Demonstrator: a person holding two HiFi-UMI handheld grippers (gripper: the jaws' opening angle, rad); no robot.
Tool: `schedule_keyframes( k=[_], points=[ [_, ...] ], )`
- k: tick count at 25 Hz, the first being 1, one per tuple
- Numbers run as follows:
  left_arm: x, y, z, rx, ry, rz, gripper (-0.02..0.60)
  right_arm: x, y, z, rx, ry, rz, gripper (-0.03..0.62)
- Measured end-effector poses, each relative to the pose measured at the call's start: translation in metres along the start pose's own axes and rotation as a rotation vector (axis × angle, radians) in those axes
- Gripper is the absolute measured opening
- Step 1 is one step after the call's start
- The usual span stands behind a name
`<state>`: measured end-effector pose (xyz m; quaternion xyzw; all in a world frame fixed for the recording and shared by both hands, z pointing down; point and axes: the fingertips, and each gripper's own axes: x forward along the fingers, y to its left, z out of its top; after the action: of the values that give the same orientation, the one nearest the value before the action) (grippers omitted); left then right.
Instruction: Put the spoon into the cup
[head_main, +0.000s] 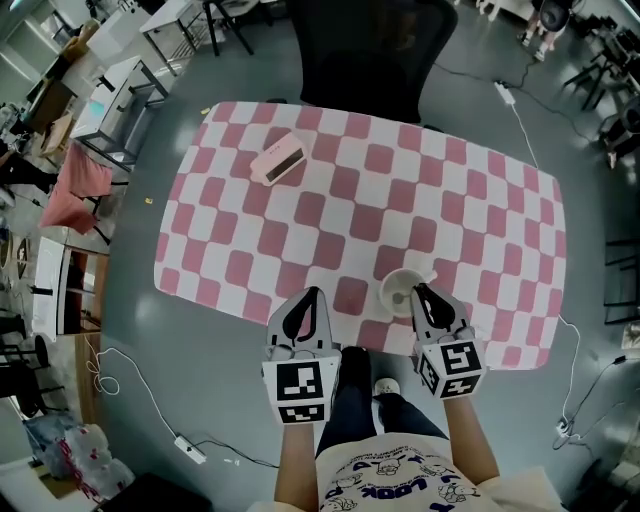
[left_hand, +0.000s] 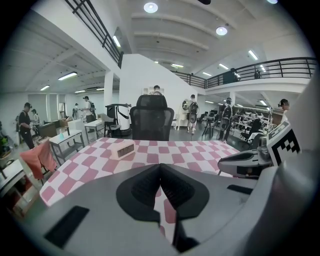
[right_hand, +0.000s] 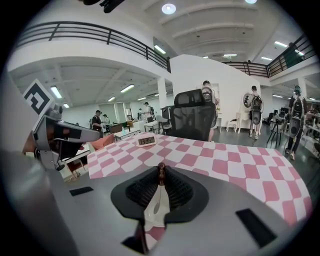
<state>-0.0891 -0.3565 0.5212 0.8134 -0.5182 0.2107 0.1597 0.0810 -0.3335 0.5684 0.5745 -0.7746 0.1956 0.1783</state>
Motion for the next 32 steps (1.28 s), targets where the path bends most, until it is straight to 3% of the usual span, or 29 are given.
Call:
schedule_keyframes(
  k=[17,26,32],
  points=[
    [-0.002,0.002,-0.015,-0.005,0.027,0.013,0.014,0.014,0.007,-0.026,-0.025,0.070,0.027,0.054],
    [-0.004,0.000,-0.014,-0.008,0.026,0.013,0.014,0.018,-0.008,-0.026,-0.170,0.090,-0.068,0.071],
    [-0.002,0.000,-0.012,-0.009,0.021,0.021,0.014,0.022,-0.020,-0.031,-0.190,0.104,-0.112,0.095]
  ],
)
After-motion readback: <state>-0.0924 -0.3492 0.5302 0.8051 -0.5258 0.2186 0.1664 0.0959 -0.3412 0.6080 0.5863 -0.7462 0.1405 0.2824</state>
